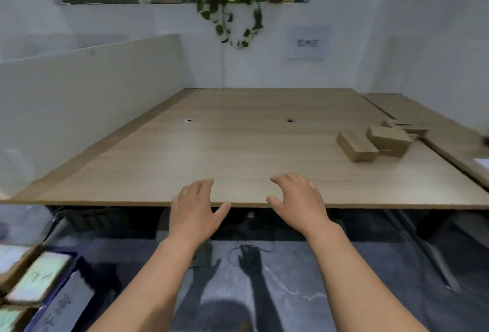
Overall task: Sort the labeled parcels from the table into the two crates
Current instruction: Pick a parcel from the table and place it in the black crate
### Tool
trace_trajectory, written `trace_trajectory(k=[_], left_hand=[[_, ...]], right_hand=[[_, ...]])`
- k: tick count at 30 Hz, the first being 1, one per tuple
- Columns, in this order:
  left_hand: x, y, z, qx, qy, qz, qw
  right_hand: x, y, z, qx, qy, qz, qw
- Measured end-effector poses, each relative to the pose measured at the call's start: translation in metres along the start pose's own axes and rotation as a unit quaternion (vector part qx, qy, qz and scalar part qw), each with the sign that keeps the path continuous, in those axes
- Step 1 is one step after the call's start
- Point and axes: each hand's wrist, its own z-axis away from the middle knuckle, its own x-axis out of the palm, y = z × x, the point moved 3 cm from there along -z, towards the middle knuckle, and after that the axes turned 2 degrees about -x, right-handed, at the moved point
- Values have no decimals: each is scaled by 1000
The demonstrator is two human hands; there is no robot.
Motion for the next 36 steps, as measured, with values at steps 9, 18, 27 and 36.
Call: trace_trajectory(k=[9, 18, 27, 36], left_hand=[[80, 129, -95, 102, -51, 26, 993], [150, 256, -208, 142, -82, 79, 983], [211, 348, -261, 182, -106, 95, 973], [270, 429, -316, 155, -170, 74, 970]], right_hand=[[-27, 142, -33, 117, 31, 18, 992], [-68, 278, -110, 176, 19, 67, 982], [-69, 389, -139, 232, 14, 44, 972], [-67, 502, -191, 230, -13, 18, 973]])
